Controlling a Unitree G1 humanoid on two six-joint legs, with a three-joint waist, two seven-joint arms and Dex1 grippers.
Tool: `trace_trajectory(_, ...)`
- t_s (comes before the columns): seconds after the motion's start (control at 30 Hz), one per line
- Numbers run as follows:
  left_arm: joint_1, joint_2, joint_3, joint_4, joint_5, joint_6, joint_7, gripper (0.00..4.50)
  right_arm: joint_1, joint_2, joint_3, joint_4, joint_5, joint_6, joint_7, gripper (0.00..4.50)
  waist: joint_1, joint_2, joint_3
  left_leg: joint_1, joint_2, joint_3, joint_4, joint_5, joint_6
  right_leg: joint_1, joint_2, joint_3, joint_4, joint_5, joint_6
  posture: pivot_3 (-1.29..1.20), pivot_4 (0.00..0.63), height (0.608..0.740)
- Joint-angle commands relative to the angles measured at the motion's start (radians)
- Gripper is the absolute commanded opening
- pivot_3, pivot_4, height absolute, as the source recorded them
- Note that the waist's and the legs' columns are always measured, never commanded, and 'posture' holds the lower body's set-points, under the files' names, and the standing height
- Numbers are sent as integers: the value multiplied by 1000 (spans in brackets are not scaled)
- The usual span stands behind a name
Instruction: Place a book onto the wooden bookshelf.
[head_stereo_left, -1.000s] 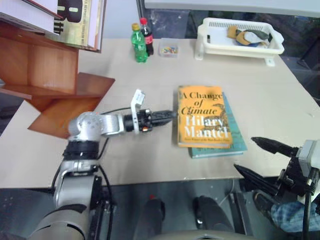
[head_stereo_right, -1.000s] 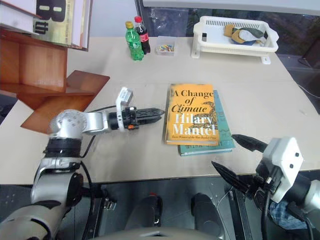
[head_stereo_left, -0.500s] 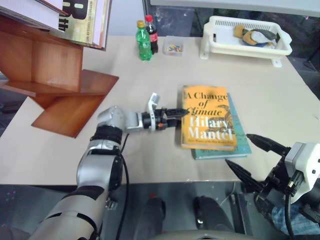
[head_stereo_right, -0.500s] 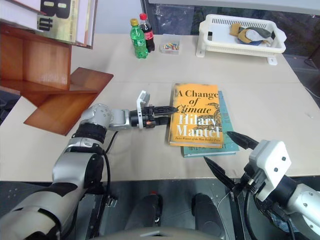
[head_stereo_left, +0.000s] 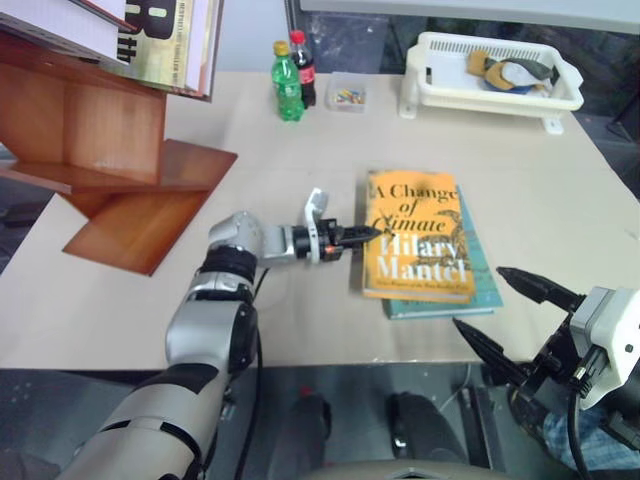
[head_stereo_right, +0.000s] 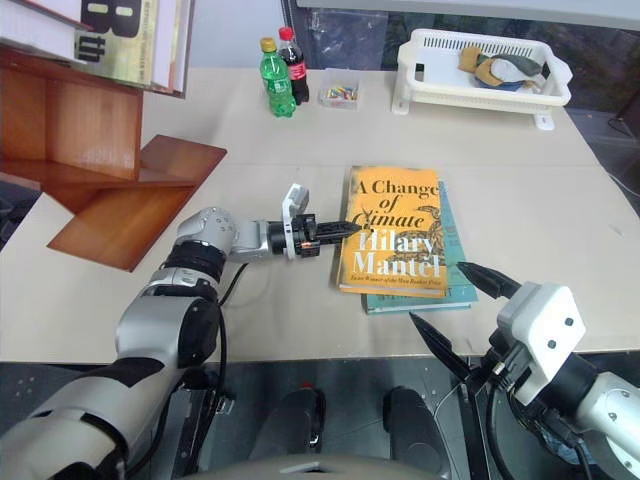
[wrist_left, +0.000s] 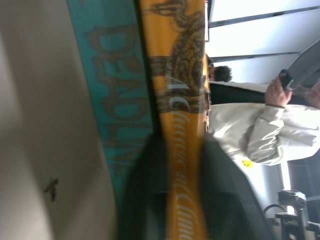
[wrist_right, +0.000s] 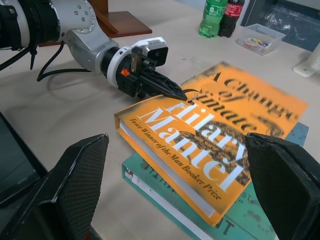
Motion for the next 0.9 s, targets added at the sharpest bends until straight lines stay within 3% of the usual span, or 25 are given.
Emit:
trace_trajectory(0.03,-27,0,32,-2,1,26,-19,23,1,-13,-2,-23,0,-32,-11,4500,0,0,0,0,0,0,0,0,0,0,0,0,0,0,0,0,150,740)
trace_trajectory(0.27,-19,72,95,-86,-21,89,12,23,-118,-6,64,-23,0,27,-25,4500,-5,0,0,0,0,0,0,0,0,0,0,0,1,0,0,0,150,740)
trace_trajectory(0.5,126,202,93,-625,-67,83,33,23,-411,89,192,37,-5,179,30,4500,-1,-1,1,0,1,0,0,0,0,0,0,0,1,2,-4,0,150,740)
trace_trajectory(0.67,318,424,-16,-1036,93,-306,-91,23,-613,173,297,150,-36,238,151,4500,-2,-1,1,2,3,1,-1,0,0,0,0,1,0,3,-5,0,150,740)
trace_trajectory(0.77,399,490,-4,-1101,202,-631,-157,23,-700,217,337,220,-59,254,231,4500,3,2,-1,3,2,2,-1,0,0,0,0,1,0,0,-9,0,150,740)
trace_trajectory(0.9,402,558,124,-1062,285,-1060,-221,23,-830,287,392,345,-102,253,367,4500,6,-2,1,1,2,2,0,0,0,0,0,0,0,0,-9,0,150,740)
